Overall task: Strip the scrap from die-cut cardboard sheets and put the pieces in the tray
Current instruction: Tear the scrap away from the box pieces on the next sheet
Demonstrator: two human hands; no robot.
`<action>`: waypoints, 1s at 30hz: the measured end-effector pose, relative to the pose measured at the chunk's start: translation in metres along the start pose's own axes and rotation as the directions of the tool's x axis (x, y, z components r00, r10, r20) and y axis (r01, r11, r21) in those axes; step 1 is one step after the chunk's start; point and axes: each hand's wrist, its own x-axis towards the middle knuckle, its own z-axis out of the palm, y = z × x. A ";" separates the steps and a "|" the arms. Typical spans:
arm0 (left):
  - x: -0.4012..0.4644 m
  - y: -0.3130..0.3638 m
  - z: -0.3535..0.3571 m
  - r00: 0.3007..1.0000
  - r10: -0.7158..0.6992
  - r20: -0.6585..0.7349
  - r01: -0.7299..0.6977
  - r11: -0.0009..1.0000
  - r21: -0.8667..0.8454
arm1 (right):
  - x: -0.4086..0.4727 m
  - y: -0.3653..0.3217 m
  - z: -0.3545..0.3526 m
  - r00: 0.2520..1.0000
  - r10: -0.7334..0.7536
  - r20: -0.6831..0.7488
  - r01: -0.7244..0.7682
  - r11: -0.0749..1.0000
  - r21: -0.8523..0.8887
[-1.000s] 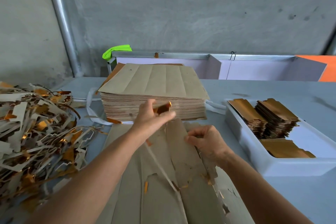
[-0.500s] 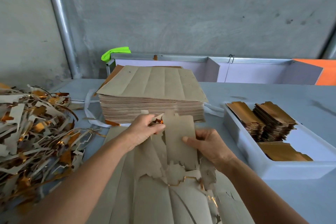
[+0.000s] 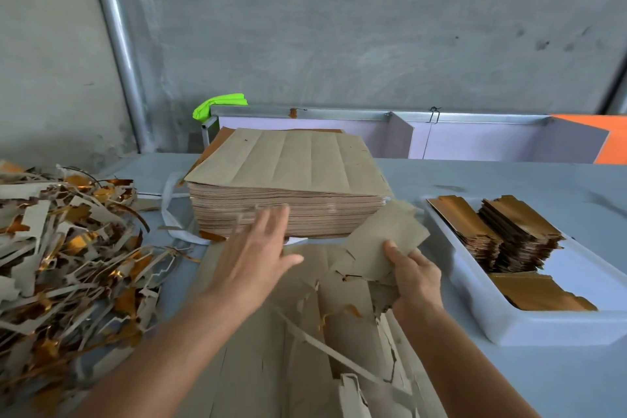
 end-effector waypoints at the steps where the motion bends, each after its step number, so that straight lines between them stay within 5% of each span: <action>1: -0.005 0.008 -0.001 0.995 0.051 -0.082 -0.053 0.998 -0.027 | -0.001 -0.001 0.001 1.000 0.005 0.009 -0.005 1.000 0.011; 3: -0.014 0.022 0.000 0.999 0.038 -0.038 -0.047 0.961 -0.272 | -0.003 -0.004 0.002 0.999 0.000 0.036 -0.001 1.000 0.015; 5: -0.017 0.033 0.008 0.947 -0.022 0.322 0.213 0.792 -0.572 | -0.006 -0.007 0.001 0.998 -0.009 0.066 0.009 1.000 0.006; 7: -0.015 0.038 0.020 0.851 0.018 0.526 0.360 0.709 -0.607 | -0.008 -0.014 -0.002 0.997 -0.028 0.066 0.027 0.999 0.016; 12: -0.010 0.026 0.034 0.889 0.111 0.444 0.194 0.787 -0.586 | 0.007 -0.042 -0.023 0.983 -0.112 -0.146 0.121 0.991 0.058; 17: -0.009 0.011 0.025 0.901 0.086 0.426 0.162 0.843 -0.513 | 0.012 -0.055 -0.035 0.985 -0.129 -0.110 0.141 0.984 0.111; 19: -0.011 0.019 0.020 0.908 0.041 0.417 0.233 0.776 -0.586 | 0.008 -0.053 -0.029 0.992 -0.106 -0.068 0.114 0.984 0.138; 24: -0.019 0.056 0.017 0.807 0.137 0.575 0.481 0.411 -0.774 | -0.013 -0.031 0.000 0.996 0.036 0.080 -0.051 0.980 0.194; 30: -0.023 0.045 0.021 0.837 0.001 0.547 0.463 0.531 -0.710 | -0.003 -0.046 -0.008 0.992 -0.067 -0.107 0.085 0.980 0.182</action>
